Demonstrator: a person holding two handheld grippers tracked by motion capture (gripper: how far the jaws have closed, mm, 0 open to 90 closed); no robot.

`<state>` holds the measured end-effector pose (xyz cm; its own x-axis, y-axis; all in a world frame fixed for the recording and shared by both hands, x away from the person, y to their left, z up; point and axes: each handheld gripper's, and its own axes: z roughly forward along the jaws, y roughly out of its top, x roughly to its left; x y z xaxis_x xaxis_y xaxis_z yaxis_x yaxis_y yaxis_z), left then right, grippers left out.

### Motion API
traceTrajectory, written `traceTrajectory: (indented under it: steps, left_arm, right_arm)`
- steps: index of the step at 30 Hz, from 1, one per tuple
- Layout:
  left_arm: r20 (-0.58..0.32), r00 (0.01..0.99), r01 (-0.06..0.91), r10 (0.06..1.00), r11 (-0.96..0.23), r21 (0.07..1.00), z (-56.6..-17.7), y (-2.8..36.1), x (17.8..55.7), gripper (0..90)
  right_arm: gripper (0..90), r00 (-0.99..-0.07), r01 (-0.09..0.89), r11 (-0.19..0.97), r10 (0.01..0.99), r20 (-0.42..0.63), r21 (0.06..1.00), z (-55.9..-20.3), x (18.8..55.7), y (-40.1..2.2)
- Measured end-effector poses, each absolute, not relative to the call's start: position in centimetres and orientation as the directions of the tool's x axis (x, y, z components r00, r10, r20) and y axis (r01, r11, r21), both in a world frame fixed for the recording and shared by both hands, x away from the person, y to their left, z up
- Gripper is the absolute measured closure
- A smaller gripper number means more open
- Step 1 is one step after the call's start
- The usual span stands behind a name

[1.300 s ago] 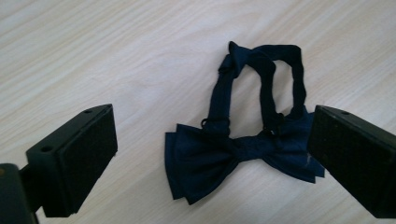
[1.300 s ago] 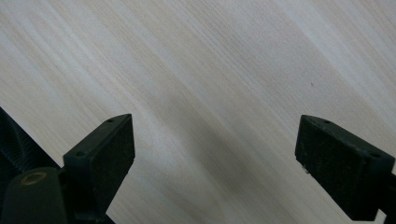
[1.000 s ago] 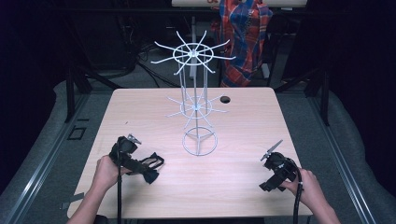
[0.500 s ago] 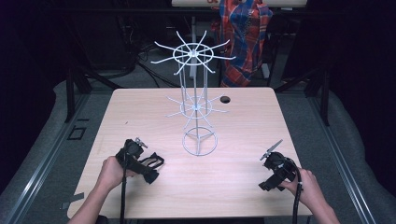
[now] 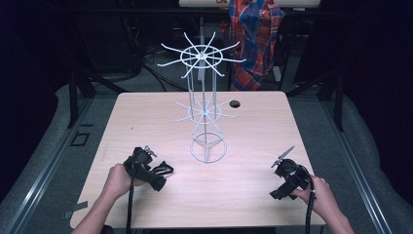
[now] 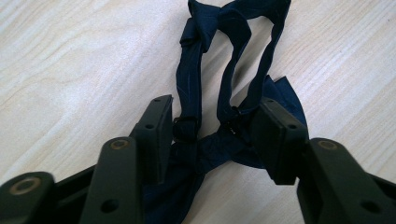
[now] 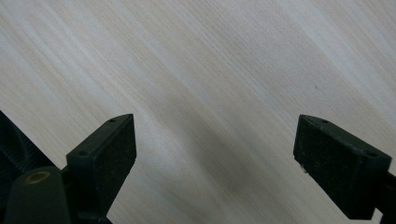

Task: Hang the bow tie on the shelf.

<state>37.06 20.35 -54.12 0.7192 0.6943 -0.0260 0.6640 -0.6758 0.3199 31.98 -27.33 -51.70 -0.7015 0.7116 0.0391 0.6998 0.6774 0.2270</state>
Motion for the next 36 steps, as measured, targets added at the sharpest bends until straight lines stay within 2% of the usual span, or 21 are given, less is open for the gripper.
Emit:
traceTrajectory:
  steps: [5,21,36]
  left_arm:
    - [-0.001,0.730,0.657,0.683,-0.703,0.273,-54.6,20.0,37.0,59.2]
    - [-0.017,0.735,0.652,0.677,-0.701,0.287,-54.5,20.3,36.9,77.5]
    - [0.001,0.707,0.662,0.707,-0.662,0.351,-53.4,21.4,37.0,79.0]
  right_arm:
    - [12.9,-0.703,0.699,0.680,0.711,0.035,0.222,-51.6,32.0,-27.3]
    - [13.0,-0.700,0.702,0.677,0.713,0.040,0.223,-51.7,32.0,-27.3]
    - [13.0,-0.700,0.702,0.677,0.713,0.039,0.223,-51.8,32.0,-27.4]
